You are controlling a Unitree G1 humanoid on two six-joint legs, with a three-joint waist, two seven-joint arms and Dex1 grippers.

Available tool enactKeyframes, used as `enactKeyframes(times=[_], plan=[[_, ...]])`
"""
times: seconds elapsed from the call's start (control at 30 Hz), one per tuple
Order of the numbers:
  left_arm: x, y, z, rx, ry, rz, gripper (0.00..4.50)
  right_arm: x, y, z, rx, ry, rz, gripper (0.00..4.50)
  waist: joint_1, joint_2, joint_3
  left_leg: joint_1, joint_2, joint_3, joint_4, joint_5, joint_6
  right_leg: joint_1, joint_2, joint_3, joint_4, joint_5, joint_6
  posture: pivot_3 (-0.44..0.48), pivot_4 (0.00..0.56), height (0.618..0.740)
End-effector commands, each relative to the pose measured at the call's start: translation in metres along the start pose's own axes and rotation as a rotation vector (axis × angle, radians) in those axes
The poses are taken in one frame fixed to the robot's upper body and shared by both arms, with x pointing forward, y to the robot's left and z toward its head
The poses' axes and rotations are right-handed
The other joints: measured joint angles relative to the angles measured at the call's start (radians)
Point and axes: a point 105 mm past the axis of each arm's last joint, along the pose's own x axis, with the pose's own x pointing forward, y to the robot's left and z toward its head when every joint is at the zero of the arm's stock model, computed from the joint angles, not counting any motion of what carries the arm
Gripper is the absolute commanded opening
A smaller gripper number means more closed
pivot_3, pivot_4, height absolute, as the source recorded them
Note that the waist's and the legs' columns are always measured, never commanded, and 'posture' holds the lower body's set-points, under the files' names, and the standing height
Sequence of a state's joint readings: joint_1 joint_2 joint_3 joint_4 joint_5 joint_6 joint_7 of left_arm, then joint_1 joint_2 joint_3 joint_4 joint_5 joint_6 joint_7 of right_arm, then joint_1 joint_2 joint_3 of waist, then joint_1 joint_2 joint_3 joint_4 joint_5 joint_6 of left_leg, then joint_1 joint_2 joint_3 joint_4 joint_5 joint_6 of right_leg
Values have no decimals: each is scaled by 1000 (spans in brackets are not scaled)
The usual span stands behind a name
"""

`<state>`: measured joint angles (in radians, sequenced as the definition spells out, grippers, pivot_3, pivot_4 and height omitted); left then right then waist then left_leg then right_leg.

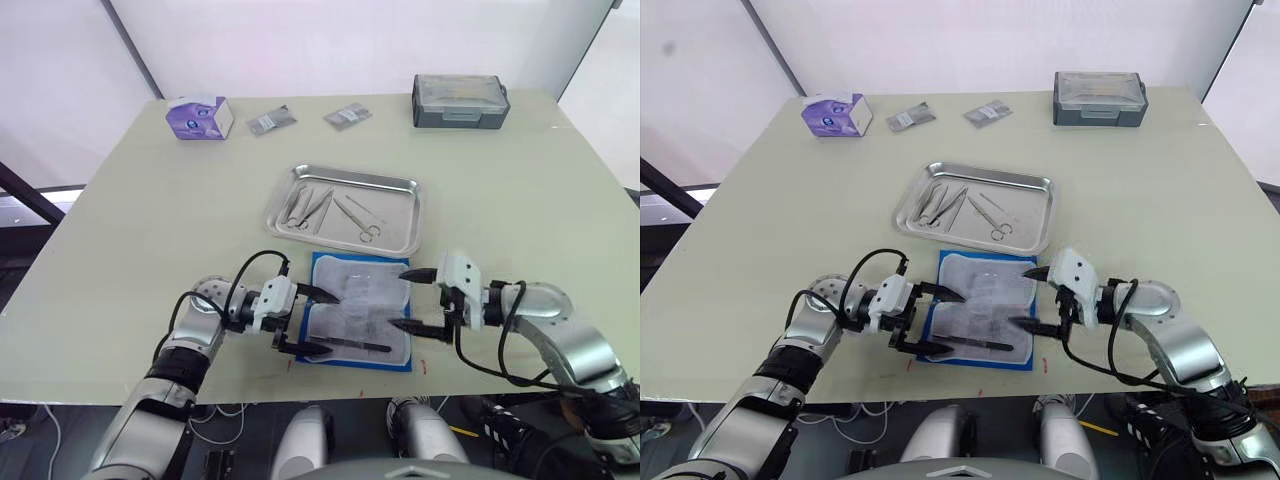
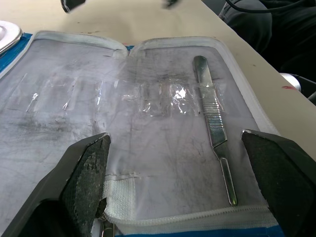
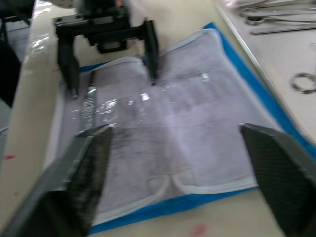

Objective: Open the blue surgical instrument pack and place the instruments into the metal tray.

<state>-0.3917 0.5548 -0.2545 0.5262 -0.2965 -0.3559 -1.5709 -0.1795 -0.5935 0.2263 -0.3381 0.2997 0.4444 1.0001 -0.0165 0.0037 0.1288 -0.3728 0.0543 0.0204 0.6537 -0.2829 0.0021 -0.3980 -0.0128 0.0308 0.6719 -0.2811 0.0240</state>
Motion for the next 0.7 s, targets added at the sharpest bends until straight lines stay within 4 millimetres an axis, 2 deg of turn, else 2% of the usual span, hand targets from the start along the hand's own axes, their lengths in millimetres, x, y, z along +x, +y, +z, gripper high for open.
enactKeyframes(times=[0.03, 0.2, 0.47, 0.7], plan=[[6, -28, -30, -138, 66, -108, 4500, 2, 7, 8, -72, -15, 22, 4490, 0, 0, 0, 0, 0, 0, 0, 0, 0, 0, 0, 0, 0, 0, 0, 0, 150, 731], [5, -29, -31, -139, 68, -114, 4500, 11, 14, -8, -112, 32, 52, 4490, 2, -1, 1, 0, 0, 0, 0, 0, 0, 0, 0, 0, 0, 0, 0, 0, 150, 731], [5, -29, -30, -139, 65, -117, 4500, 21, 19, -13, -130, 53, 89, 4490, 2, -2, 1, 0, 0, 0, 0, 0, 0, 0, 0, 0, 0, 1, -2, 0, 150, 731], [5, -31, -31, -142, 64, -122, 4500, 23, 21, -29, -146, 132, 103, 4490, 2, -2, 1, 1, 0, 0, 0, 0, 0, 1, 0, 0, 0, 1, -2, 0, 150, 731]])
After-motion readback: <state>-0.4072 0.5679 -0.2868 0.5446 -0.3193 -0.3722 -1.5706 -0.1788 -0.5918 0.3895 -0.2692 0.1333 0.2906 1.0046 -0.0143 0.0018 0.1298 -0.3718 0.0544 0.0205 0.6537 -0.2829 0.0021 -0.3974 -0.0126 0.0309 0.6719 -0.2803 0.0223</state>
